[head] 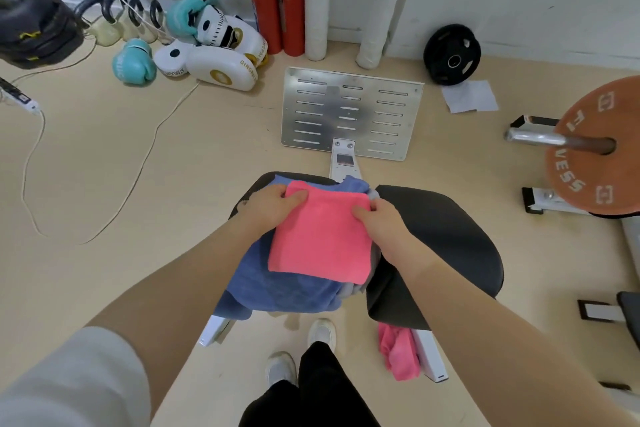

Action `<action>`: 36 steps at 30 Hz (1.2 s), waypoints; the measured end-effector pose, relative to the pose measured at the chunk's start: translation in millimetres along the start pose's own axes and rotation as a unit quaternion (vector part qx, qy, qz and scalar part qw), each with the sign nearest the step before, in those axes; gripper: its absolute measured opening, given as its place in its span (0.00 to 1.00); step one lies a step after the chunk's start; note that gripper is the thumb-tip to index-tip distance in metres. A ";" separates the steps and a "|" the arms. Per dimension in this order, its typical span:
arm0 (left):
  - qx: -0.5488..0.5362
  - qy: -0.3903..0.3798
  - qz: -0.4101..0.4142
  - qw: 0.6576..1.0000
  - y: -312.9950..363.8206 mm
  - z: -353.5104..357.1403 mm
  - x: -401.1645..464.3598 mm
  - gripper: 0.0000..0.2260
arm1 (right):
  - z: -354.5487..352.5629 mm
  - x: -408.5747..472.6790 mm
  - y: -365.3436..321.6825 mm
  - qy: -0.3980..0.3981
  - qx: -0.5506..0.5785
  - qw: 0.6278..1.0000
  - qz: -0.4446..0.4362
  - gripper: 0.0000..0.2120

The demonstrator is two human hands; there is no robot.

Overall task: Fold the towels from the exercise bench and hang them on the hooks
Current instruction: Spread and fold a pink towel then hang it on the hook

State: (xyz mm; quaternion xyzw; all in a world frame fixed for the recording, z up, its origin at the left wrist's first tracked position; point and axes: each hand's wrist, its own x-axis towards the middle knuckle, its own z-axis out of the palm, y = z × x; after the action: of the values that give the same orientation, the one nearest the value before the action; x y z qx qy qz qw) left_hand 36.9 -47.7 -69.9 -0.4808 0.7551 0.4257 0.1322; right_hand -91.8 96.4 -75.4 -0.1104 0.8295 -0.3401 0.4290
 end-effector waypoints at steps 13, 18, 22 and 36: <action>-0.471 -0.104 0.170 0.859 37.2 -38.6 -70.7 0.04 | -29.3 -27.1 -23.5 -0.218 0.318 0.920 -0.073 0.19; -0.575 -0.085 0.194 0.790 18.2 -87.4 -103.3 0.08 | -11.3 -50.3 -68.9 -0.305 0.312 0.894 -0.102 0.31; -0.523 -0.048 0.164 0.835 -32.8 -134.3 -108.0 0.20 | 40.0 -72.8 -109.3 -0.201 0.266 0.931 -0.147 0.05; -0.177 -0.100 0.140 0.969 -238.0 -342.5 -138.2 0.53 | 305.7 -171.4 -255.9 -0.268 0.010 0.924 -0.271 0.07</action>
State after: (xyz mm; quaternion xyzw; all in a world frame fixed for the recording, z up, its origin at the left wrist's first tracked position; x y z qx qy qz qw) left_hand 377.8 -268.4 97.9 -0.3409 0.7102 0.6131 0.0589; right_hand 225.1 -156.2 79.8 -0.4137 0.6184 -0.4097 0.5279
